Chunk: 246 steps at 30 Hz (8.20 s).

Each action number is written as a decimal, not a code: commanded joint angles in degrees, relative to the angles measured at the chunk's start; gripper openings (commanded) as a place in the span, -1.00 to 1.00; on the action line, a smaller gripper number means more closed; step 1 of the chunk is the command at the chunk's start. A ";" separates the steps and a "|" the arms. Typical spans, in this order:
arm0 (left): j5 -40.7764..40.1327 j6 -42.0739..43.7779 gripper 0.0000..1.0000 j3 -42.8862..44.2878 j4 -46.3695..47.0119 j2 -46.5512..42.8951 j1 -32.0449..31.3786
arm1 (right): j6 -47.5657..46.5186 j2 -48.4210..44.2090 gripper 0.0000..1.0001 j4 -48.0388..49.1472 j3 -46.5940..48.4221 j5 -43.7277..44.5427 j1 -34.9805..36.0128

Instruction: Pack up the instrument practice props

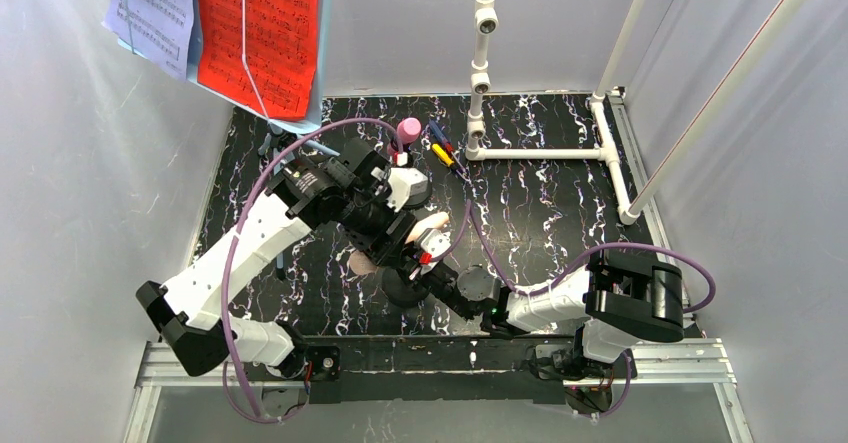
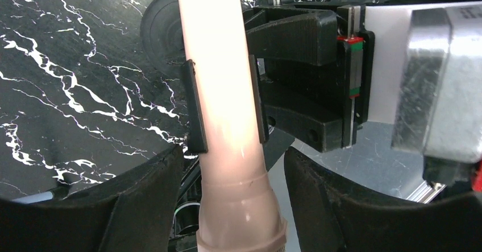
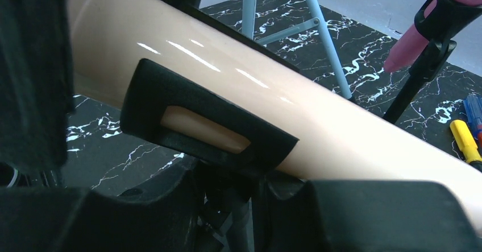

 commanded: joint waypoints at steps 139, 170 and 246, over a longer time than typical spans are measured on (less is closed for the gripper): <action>-11.31 9.81 -1.00 -23.69 26.29 -11.44 -1.69 | -1.37 1.99 0.35 -13.03 12.14 -9.43 -81.27; -2.95 5.13 -1.00 -23.28 29.36 -7.64 -1.72 | 32.00 -55.78 0.97 -57.80 -5.58 -35.39 -65.37; -25.55 -4.80 -0.05 -26.42 34.87 -12.63 -0.07 | 17.97 -23.78 0.95 -61.05 6.32 -25.19 -21.91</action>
